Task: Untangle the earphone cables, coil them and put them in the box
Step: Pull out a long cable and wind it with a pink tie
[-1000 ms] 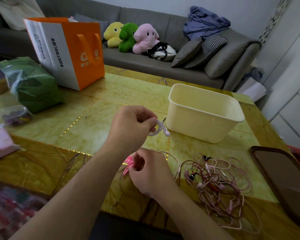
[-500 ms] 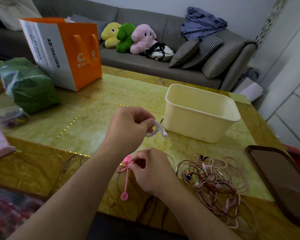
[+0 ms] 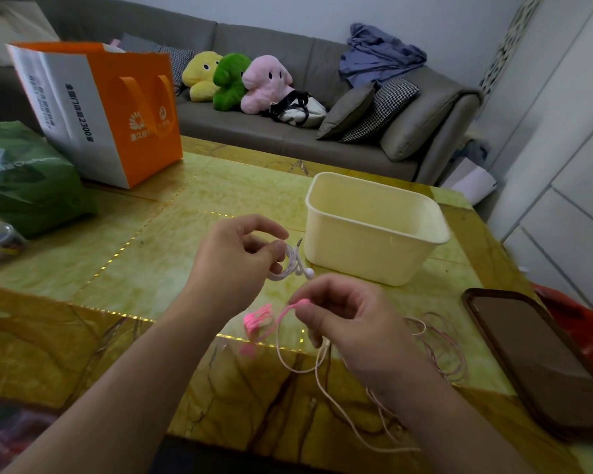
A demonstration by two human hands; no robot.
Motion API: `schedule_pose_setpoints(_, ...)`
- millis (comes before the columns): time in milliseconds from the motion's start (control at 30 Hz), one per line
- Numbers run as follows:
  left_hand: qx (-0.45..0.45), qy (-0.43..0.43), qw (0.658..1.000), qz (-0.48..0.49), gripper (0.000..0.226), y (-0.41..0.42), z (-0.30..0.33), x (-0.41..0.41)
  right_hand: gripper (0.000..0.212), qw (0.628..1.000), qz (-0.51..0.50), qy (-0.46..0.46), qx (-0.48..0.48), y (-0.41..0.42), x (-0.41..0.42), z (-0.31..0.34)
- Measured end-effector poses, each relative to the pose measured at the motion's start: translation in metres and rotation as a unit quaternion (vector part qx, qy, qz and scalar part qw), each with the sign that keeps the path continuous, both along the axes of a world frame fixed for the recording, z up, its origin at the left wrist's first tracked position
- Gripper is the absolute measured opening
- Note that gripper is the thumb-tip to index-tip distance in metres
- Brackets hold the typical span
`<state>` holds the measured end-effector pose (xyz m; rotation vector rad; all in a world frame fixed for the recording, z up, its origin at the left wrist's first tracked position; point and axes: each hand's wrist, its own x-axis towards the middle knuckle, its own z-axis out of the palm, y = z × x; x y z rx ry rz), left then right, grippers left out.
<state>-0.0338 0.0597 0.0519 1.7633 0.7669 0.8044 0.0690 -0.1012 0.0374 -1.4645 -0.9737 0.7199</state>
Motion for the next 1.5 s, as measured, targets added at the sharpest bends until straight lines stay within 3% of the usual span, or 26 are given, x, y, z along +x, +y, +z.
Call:
schedule_pose_setpoints(67, -0.016, -0.001, 1.0, -0.019, 0.018, -0.005, 0.001, 0.001, 0.006, 0.999, -0.011, 0.025, 0.019, -0.009, 0.006, 0.009)
schedule_pose_setpoints(167, -0.016, 0.007, 0.998, -0.058, 0.021, -0.017, 0.001, 0.006, 0.015, 0.998, -0.058, 0.029, 0.026, -0.022, 0.014, 0.018)
schedule_pose_setpoints(367, -0.021, -0.01, 0.992, -0.126, 0.01, -0.044, -0.003, 0.019, 0.01, 0.986, -0.145, -0.084, 0.018, -0.031, 0.023, 0.022)
schedule_pose_setpoints(633, -0.075, -0.053, 0.983, -0.157, 0.004, -0.057, -0.003, 0.026, 0.021, 0.966, -0.206, -0.158, -0.008, -0.037, 0.031, 0.019)
schedule_pose_setpoints(1167, -0.089, -0.056, 0.98, -0.169, 0.008, -0.056, -0.004, 0.021, 0.013, 0.967, -0.201, -0.156, 0.001, -0.041, 0.027, 0.024)
schedule_pose_setpoints(1267, -0.094, -0.055, 0.98, -0.166, 0.011, -0.057, -0.004, 0.022, 0.011, 0.956, -0.205, -0.209, 0.01, -0.042, 0.025, 0.022)
schedule_pose_setpoints(1400, -0.106, -0.051, 0.979, -0.167, 0.01, -0.058, -0.004, 0.022, 0.009, 0.912, -0.232, -0.336, 0.047, -0.038, 0.027, 0.014)
schedule_pose_setpoints(1500, -0.117, -0.055, 0.979, -0.157, 0.007, -0.061, -0.002, 0.024, 0.009, 0.905, -0.241, -0.348, 0.048, -0.038, 0.028, 0.012)
